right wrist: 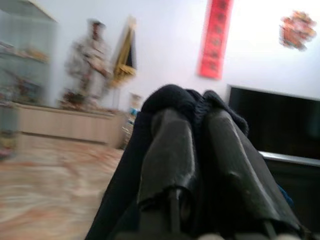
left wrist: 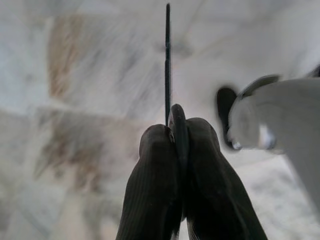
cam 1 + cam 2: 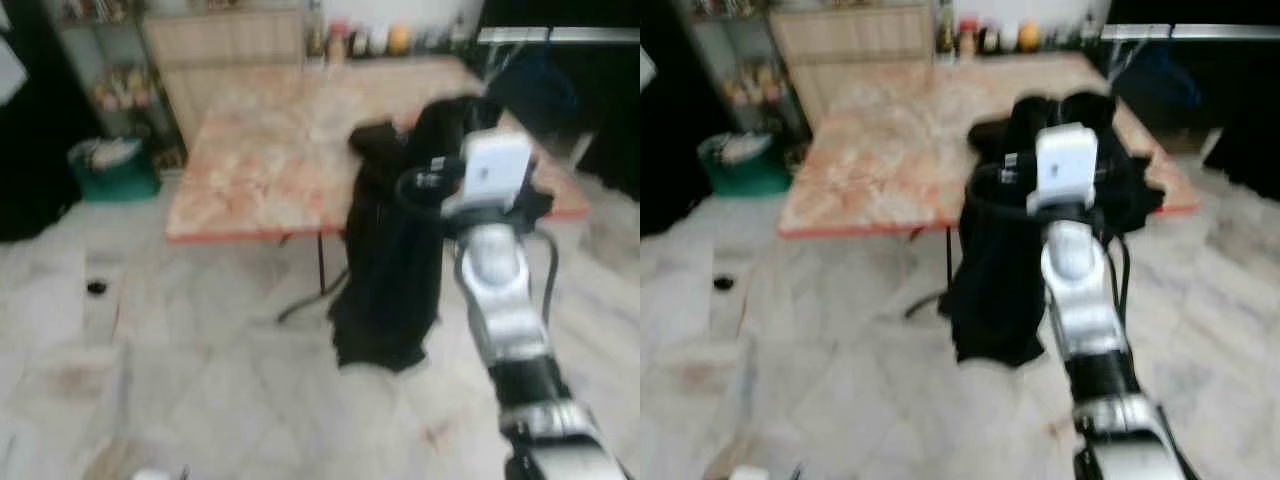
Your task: Hang hanger
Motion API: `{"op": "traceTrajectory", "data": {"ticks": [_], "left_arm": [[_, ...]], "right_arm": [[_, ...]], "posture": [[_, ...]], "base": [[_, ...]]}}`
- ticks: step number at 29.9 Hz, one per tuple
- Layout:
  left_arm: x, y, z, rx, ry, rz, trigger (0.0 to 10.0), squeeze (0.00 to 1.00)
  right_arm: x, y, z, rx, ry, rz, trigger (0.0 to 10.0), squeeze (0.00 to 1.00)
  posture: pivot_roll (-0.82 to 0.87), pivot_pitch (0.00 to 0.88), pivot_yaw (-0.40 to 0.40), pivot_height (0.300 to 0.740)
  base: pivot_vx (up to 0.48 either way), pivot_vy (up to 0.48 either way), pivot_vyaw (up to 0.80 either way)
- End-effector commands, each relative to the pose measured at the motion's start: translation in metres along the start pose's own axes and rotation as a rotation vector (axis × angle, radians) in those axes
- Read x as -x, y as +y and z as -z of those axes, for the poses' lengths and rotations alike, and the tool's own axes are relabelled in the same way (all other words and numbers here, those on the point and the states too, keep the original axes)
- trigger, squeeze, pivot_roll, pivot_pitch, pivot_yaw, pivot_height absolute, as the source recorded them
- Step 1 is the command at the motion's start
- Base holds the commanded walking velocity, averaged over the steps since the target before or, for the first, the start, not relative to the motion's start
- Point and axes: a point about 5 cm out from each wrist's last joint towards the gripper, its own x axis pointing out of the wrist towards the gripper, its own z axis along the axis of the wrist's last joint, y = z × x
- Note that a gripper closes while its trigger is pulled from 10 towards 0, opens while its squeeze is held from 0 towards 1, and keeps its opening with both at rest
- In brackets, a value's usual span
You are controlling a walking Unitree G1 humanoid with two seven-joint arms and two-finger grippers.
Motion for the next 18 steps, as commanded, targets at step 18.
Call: {"op": "traceTrajectory", "data": {"ticks": [18], "left_arm": [[0.002, 0.009, 0.004, -0.026, 0.023, -0.014, 10.0, 0.0]], "right_arm": [[-0.107, -0.031, -0.108, 0.075, -0.228, 0.029, 10.0, 0.0]], "posture": [[-0.01, 0.0, 0.026, 0.74]], "base": [[0.429, 0.0, 0.0]]}}
